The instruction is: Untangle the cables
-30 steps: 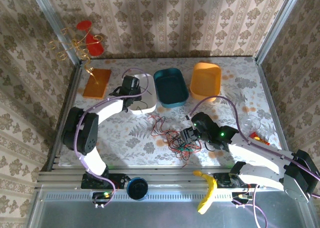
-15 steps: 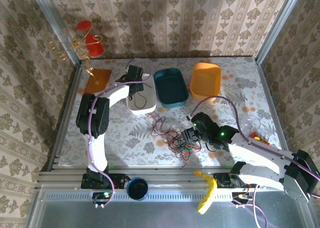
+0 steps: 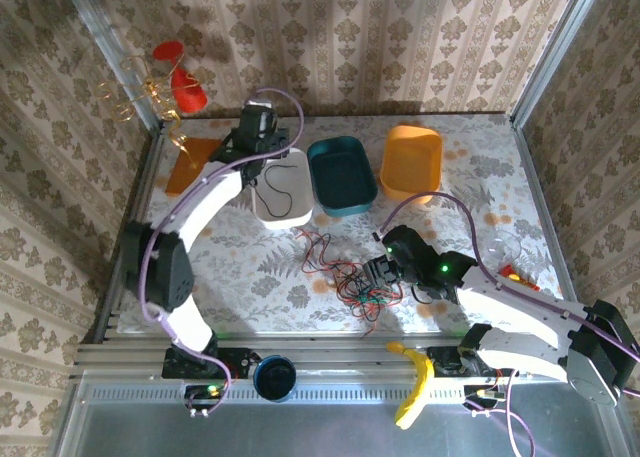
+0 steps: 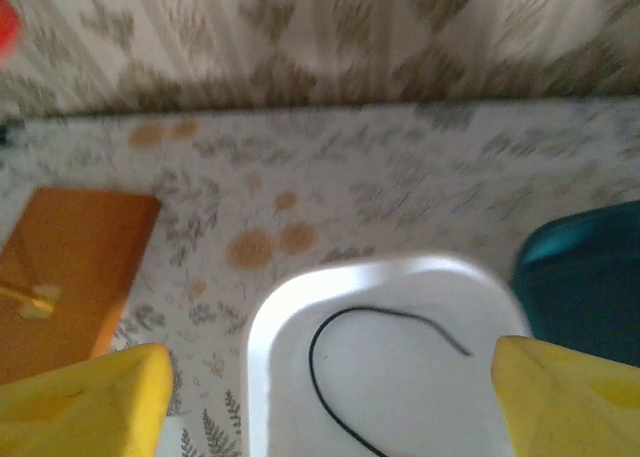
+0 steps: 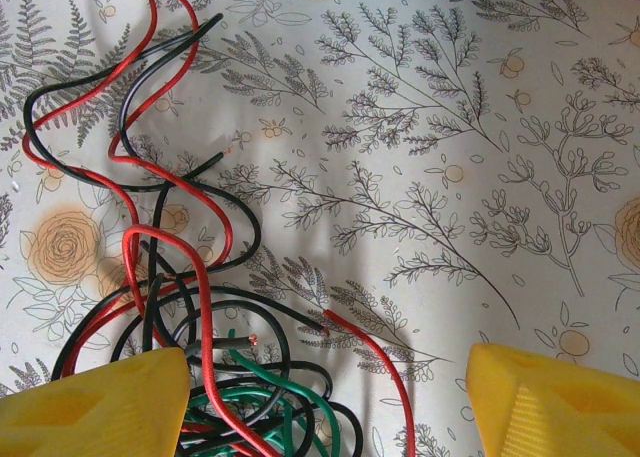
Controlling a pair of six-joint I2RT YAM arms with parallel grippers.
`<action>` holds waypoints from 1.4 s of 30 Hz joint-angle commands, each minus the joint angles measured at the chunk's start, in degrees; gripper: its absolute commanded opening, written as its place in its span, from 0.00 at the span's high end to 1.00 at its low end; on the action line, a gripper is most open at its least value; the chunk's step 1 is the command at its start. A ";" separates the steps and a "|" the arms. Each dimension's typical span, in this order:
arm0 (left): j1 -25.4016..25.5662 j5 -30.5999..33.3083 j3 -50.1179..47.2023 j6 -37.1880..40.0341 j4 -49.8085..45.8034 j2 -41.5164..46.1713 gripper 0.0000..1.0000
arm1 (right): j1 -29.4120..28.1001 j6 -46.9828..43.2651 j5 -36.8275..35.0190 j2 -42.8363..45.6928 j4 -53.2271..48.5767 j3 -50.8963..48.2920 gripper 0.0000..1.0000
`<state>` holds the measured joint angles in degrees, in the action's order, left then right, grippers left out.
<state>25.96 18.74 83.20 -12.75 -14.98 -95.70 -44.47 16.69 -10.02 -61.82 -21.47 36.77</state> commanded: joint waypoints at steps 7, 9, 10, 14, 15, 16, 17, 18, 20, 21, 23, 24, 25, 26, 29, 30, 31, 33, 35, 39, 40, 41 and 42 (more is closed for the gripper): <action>10.27 -20.49 -15.33 2.75 -4.17 7.01 0.19 | -0.67 -1.77 1.93 -5.21 -1.01 5.85 0.26; 14.09 -21.77 -16.67 3.36 -4.69 5.96 0.19 | 1.01 -0.16 1.38 -5.07 -0.04 5.56 0.26; 15.43 -22.55 -17.18 2.62 -4.58 5.29 0.19 | 2.02 0.49 1.72 -4.78 0.45 5.30 0.26; 19.97 -20.68 -16.78 -0.87 -5.33 0.82 0.23 | 5.80 2.78 3.64 -2.53 1.63 3.80 0.26; 21.07 -18.86 -16.54 -1.33 -5.54 -0.28 0.23 | 6.41 3.31 3.48 -2.06 1.45 3.53 0.26; 21.91 -17.78 -16.26 -1.67 -5.69 -1.31 0.23 | 6.78 3.74 3.35 -1.69 1.28 3.19 0.26; 22.73 -16.91 -15.96 -2.00 -5.88 -2.39 0.24 | 7.15 4.00 3.18 -1.26 1.17 2.84 0.26; 23.42 -16.74 -15.41 -1.65 -6.36 -3.60 0.24 | 7.44 4.35 3.01 -0.88 1.02 2.45 0.26; 24.15 -14.42 -13.93 -1.71 -8.17 -5.82 0.26 | 7.64 4.51 2.76 -0.33 0.54 2.00 0.26; 24.16 -13.40 -13.07 -2.32 -9.63 -6.88 0.29 | 7.64 4.64 2.49 -0.10 0.19 1.82 0.26; 24.29 -11.85 -12.05 -3.76 -12.03 -8.19 0.30 | 7.73 4.46 2.46 0.40 -0.46 1.59 0.26; 24.32 -10.91 -12.05 -4.52 -12.74 -8.44 0.31 | 7.72 4.32 2.62 0.55 -0.71 1.40 0.26; 24.51 -10.03 -12.32 -4.86 -12.98 -8.45 0.32 | 7.73 4.16 2.79 0.64 -0.97 1.22 0.26; 24.81 -9.13 -12.74 -5.02 -13.18 -8.45 0.33 | 7.73 3.78 3.16 0.66 -1.26 1.04 0.26; 25.09 -9.99 -13.20 -5.08 -13.53 -9.34 0.39 | 7.20 2.68 4.18 -0.10 -2.26 0.84 0.27; 25.40 -10.53 -13.04 -5.08 -13.73 -9.94 0.42 | 6.40 2.45 3.82 -0.75 -2.71 1.14 0.27; 25.65 -10.98 -12.79 -5.09 -13.92 -10.38 0.45 | 5.47 1.95 3.54 -1.35 -3.03 1.55 0.27; 26.31 -11.25 -12.24 -5.30 -14.27 -11.27 0.50 | 2.50 0.51 2.76 -3.10 -3.40 2.69 0.27; 26.76 -11.42 -12.01 -5.89 -14.67 -11.89 0.57 | -0.72 -1.07 2.29 -4.53 -3.40 3.79 0.27; 27.00 -11.76 -11.59 -6.60 -15.43 -12.88 0.86 | -4.66 -3.16 2.13 -7.45 -3.85 5.49 0.27; 27.03 -11.36 -11.40 -6.81 -15.58 -12.87 0.92 | -5.12 -3.47 2.55 -7.90 -3.69 5.59 0.27; 26.92 -10.98 -11.01 -6.80 -15.76 -12.49 0.97 | -5.38 -3.84 3.44 -8.33 -3.46 5.59 0.27; 26.87 -10.66 -10.58 -6.57 -15.87 -11.84 0.99 | -5.57 -4.14 4.41 -8.64 -3.18 5.51 0.27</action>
<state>52.42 7.35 70.19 -19.18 -28.84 -107.96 -49.17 15.11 -6.98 -69.69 -24.47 40.32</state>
